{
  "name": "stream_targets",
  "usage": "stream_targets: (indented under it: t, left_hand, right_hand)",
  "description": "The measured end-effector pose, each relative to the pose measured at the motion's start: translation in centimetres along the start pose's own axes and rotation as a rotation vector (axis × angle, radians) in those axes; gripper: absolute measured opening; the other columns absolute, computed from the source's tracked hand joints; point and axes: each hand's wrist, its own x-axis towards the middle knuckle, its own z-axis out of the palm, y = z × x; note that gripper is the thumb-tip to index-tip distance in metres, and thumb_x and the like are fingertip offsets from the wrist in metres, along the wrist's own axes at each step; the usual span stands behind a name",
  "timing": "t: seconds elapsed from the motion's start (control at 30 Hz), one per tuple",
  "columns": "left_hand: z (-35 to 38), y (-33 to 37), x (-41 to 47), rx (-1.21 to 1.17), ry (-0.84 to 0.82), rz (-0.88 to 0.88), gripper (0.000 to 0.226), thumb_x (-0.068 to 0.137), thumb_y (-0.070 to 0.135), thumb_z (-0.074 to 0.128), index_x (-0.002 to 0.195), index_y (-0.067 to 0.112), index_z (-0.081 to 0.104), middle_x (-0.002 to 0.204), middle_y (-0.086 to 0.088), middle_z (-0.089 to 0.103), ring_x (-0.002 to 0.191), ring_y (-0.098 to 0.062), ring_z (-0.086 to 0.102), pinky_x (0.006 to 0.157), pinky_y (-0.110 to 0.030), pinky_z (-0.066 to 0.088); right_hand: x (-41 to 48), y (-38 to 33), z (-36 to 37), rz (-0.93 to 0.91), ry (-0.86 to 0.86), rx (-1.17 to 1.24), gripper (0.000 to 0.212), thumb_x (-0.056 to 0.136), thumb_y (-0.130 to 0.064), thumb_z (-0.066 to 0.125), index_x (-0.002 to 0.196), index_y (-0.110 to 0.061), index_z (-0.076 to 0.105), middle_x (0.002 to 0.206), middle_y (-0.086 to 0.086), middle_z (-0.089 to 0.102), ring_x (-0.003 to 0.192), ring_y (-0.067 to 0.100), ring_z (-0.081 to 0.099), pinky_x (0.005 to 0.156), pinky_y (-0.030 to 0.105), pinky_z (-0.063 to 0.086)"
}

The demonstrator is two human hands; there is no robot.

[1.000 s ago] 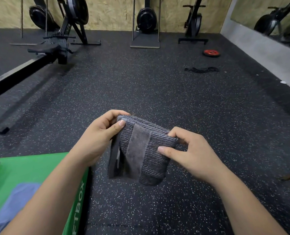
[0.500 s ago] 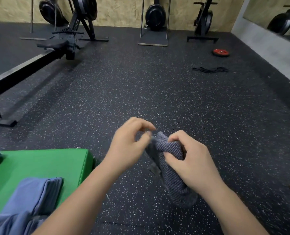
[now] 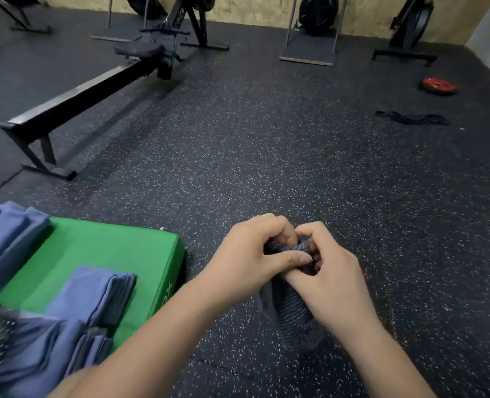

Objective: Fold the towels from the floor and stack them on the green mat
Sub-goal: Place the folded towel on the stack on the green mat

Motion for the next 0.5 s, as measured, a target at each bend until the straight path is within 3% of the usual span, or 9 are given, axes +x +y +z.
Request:
stream_targets:
  t: [0.2,0.33,0.5]
  left_hand:
    - [-4.0,-2.8,-2.8,-0.066,0.119,-0.255,0.029,0.087,0.037,0.089,0.086,0.022,0.064,0.075,0.013,0.065,0.071,-0.001,0.054,0.068,-0.030,0.047]
    - [-7.7,-4.7,-7.1,-0.093,0.266,-0.373,0.025,0.090,0.034,0.086,0.088,0.023,0.064,0.073,0.015,0.061,0.066,0.002,0.049,0.065,-0.025,0.041]
    - [-13.5,-5.9,-13.3,-0.098,0.437,-0.515,0.014,0.092,0.023,0.082,0.095,0.026,0.069,0.091,0.010,0.074,0.084,0.000,0.064,0.082,-0.026,0.053]
  right_hand:
    - [3.0,-2.7,3.8,-0.040,-0.178,0.018,0.041,0.079,-0.021,0.087,0.108,-0.041,0.068,0.092,-0.019,0.076,0.083,0.002,0.070,0.078,0.035,0.057]
    - [4.6,-5.8,8.0,-0.122,-0.328,0.017,0.050,0.073,-0.024,0.092,0.110,-0.046,0.066,0.086,-0.014,0.071,0.076,0.009,0.067,0.069,0.023,0.051]
    - [4.3,-10.8,14.7,-0.242,-0.446,-0.002,0.044,0.074,-0.024,0.094,0.102,-0.037,0.064,0.093,-0.020,0.071,0.081,0.007,0.068,0.075,0.022,0.051]
